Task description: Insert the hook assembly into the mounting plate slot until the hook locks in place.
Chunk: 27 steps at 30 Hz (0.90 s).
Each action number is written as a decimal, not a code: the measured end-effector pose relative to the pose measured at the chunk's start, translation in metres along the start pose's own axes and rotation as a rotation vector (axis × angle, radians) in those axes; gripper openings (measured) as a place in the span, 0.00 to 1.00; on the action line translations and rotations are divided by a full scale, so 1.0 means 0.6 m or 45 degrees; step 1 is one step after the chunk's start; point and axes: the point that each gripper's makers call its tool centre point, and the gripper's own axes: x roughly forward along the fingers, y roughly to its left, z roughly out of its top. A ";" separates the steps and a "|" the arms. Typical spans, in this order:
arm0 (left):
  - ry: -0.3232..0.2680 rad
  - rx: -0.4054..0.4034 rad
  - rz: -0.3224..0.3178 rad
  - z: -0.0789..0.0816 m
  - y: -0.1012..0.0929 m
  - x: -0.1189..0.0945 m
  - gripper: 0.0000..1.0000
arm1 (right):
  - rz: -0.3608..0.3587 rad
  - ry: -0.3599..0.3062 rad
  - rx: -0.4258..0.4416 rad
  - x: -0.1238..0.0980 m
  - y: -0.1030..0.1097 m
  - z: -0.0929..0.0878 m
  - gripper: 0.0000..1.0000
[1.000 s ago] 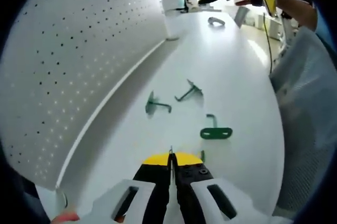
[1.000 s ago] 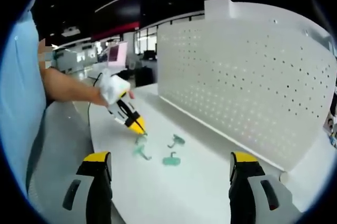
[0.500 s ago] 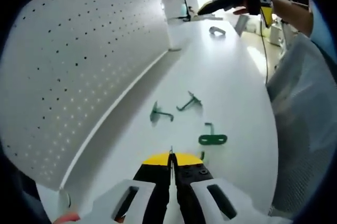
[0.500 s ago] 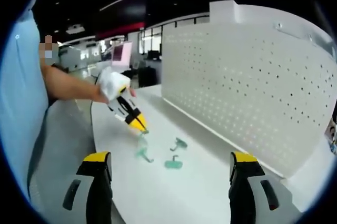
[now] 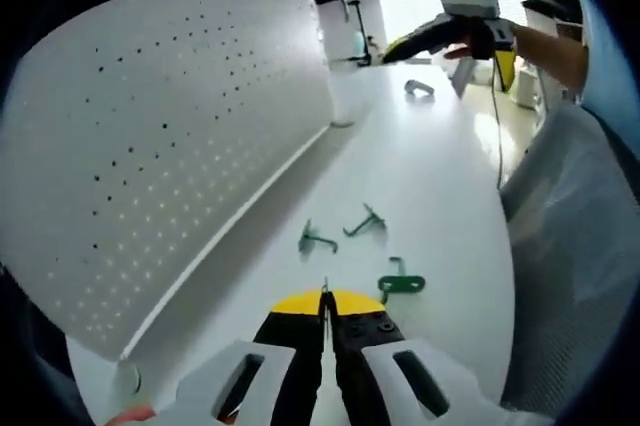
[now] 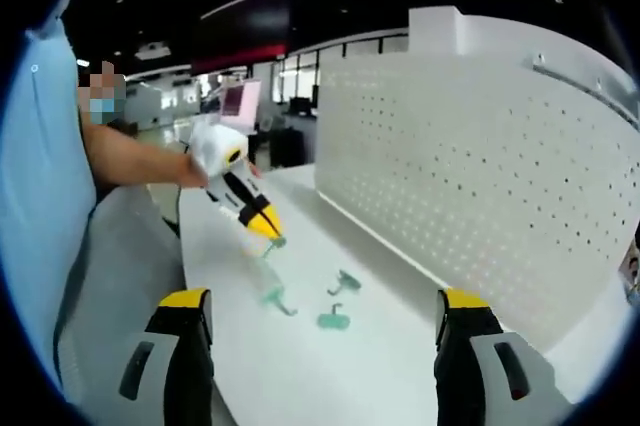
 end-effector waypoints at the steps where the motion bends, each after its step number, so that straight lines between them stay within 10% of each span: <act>1: -0.005 -0.002 0.002 0.002 0.000 -0.002 0.02 | 0.003 -0.004 -0.003 0.000 0.001 0.003 0.94; 27: -0.248 -0.170 0.060 0.069 0.009 -0.060 0.02 | 0.063 -0.056 -0.080 0.023 0.039 0.048 0.92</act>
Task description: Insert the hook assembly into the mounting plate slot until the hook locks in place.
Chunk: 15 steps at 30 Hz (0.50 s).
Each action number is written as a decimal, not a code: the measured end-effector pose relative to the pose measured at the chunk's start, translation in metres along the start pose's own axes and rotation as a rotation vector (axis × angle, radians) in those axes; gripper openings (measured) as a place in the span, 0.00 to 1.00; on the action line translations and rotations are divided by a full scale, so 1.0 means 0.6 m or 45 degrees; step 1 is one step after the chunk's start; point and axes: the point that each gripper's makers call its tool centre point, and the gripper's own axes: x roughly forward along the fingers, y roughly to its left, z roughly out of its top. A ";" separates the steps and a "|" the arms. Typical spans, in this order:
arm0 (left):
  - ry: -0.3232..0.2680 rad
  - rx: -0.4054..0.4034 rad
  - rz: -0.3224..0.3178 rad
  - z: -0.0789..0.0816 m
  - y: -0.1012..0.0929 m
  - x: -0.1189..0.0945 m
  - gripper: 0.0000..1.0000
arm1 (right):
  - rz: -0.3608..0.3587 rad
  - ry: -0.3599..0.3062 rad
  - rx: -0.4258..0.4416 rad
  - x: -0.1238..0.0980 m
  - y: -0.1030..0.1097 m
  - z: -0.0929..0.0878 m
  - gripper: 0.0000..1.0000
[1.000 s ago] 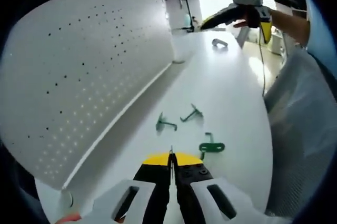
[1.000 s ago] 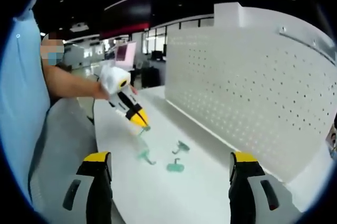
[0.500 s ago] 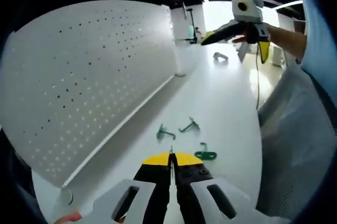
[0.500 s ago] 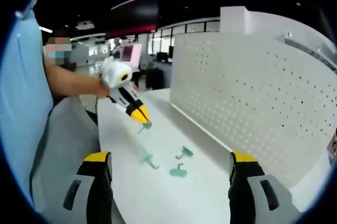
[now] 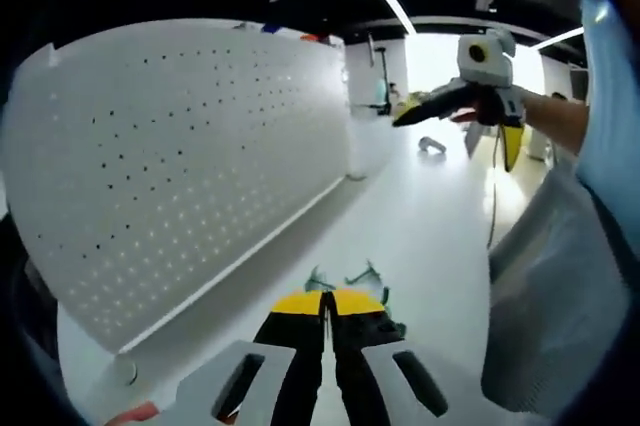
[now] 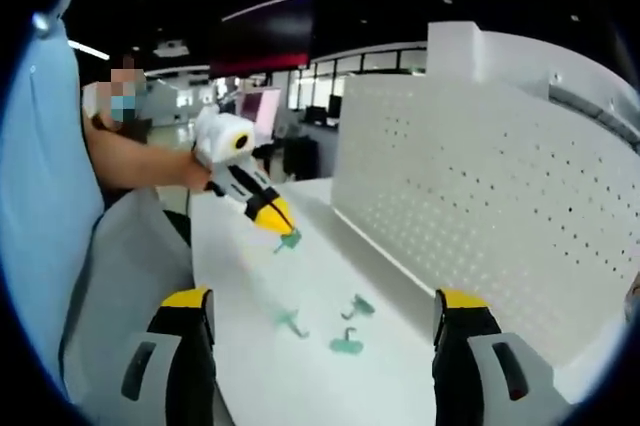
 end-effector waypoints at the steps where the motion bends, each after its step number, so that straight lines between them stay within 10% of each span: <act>1: -0.012 -0.008 0.002 0.004 0.000 -0.001 0.02 | 0.004 -0.004 -0.004 0.003 0.003 0.003 0.92; 15: -0.145 -0.057 0.032 0.066 -0.002 -0.003 0.02 | 0.025 -0.059 -0.014 0.039 0.022 0.037 0.82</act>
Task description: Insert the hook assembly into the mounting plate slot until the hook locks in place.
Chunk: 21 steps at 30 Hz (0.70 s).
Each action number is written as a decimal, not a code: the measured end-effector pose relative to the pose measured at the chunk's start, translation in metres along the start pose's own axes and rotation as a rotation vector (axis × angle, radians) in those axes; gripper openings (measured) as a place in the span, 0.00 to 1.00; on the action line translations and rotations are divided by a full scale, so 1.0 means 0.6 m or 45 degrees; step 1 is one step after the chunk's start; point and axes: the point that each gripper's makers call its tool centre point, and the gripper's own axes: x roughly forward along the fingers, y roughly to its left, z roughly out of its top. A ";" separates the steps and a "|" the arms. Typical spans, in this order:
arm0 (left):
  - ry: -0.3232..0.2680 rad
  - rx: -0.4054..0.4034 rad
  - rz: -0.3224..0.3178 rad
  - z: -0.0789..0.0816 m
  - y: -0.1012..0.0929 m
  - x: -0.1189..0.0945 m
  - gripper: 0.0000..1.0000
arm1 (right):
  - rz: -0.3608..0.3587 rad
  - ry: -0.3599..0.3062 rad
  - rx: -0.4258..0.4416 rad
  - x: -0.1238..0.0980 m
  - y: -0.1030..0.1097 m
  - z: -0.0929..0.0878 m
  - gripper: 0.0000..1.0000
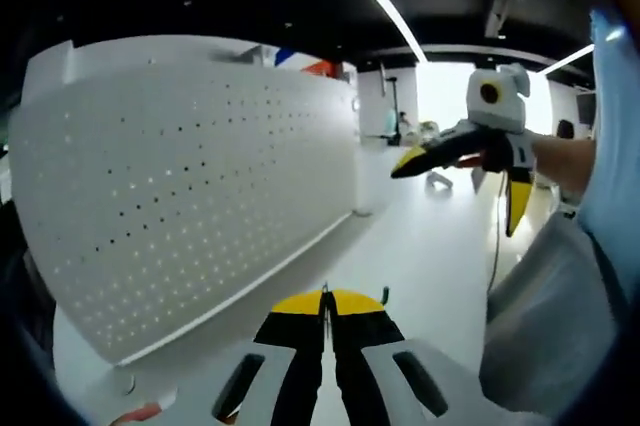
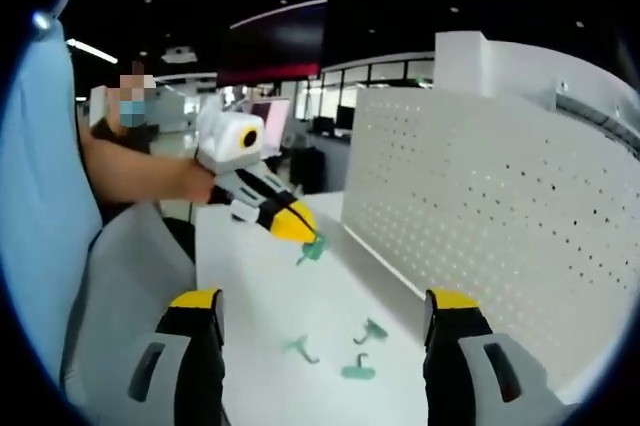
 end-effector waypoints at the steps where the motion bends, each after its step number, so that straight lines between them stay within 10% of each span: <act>1: -0.010 0.004 0.001 0.006 -0.002 0.001 0.02 | 0.000 -0.005 0.004 0.002 0.000 0.002 0.82; 21: -0.146 -0.044 0.019 0.069 -0.021 -0.001 0.02 | -0.040 -0.084 0.038 0.036 0.012 0.040 0.52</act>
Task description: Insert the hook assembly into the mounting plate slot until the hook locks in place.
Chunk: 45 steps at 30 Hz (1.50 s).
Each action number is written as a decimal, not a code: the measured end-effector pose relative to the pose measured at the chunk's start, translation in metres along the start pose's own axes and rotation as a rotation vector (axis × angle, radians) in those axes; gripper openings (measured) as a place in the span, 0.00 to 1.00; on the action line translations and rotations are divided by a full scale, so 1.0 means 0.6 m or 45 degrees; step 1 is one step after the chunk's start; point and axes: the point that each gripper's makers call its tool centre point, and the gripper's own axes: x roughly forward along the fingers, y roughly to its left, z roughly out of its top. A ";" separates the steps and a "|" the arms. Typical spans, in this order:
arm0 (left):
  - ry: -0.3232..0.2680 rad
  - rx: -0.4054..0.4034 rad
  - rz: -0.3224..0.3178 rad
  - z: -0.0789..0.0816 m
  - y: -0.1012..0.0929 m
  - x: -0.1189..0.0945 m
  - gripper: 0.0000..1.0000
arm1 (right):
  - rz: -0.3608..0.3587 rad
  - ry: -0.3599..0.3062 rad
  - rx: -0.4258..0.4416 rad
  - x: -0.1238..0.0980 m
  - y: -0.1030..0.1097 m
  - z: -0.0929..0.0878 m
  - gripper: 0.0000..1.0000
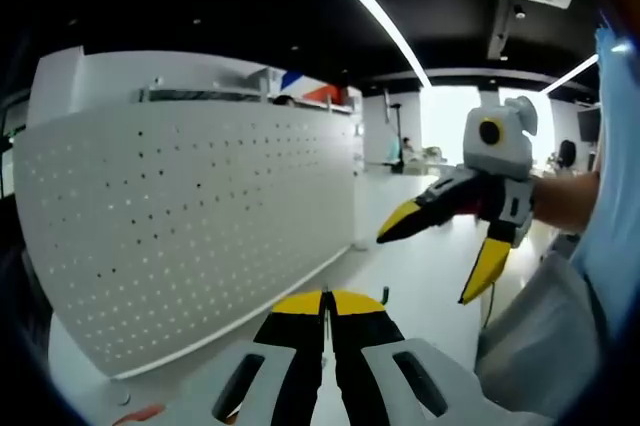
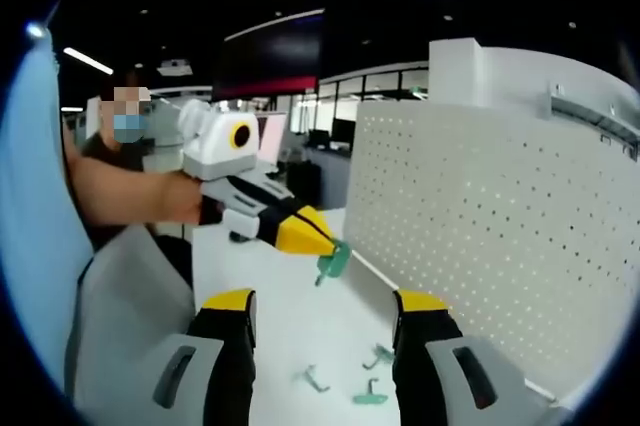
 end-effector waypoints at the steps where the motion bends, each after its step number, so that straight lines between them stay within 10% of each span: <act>1: -0.003 -0.001 0.001 0.001 -0.001 0.001 0.02 | -0.006 -0.003 0.005 0.001 0.000 0.001 0.51; 45: -0.166 -0.189 0.091 0.068 -0.039 0.047 0.02 | -0.292 -0.132 -0.007 0.004 -0.061 0.039 0.05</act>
